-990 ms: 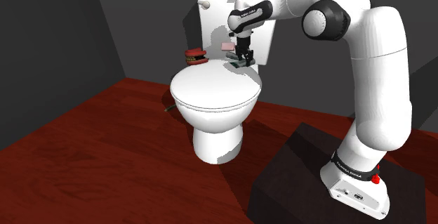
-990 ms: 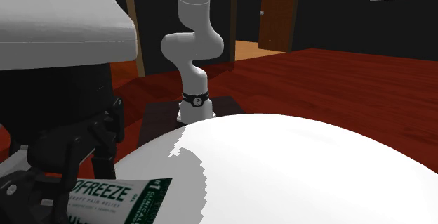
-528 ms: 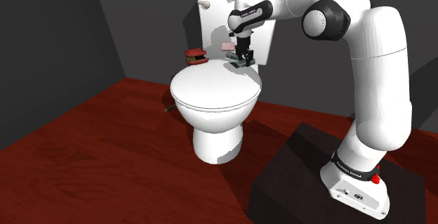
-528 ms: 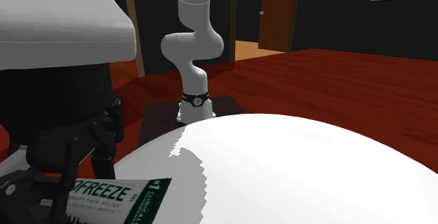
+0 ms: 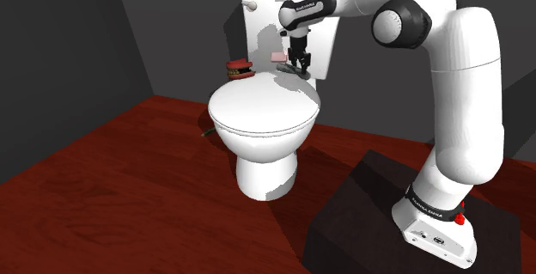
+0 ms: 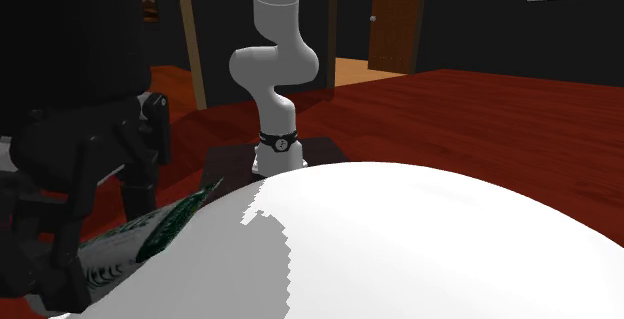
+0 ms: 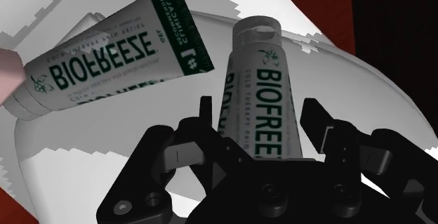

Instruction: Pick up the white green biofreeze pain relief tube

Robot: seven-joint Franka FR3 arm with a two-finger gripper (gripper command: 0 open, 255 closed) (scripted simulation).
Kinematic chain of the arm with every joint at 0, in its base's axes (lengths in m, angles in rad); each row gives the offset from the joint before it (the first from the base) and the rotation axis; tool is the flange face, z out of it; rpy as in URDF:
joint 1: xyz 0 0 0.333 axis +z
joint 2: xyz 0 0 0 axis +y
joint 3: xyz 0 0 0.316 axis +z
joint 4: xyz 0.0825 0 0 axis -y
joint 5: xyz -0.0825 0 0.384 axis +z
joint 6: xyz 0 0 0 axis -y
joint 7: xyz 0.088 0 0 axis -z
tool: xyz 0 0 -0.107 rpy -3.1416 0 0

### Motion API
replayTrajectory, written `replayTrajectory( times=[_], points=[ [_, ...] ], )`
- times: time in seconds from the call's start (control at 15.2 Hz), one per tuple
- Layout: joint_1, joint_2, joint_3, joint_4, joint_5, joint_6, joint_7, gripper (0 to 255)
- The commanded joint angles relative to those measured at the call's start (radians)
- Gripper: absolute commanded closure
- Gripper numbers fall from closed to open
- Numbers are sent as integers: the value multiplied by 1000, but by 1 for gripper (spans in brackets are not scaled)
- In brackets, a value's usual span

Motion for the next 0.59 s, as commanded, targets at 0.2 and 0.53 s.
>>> replayTrajectory(
  times=[0.2,0.53],
  points=[
    [-6,-2,-2,66,0,-67,-5,255],
    [-9,-1,-3,110,0,-109,-8,255]
  ],
)
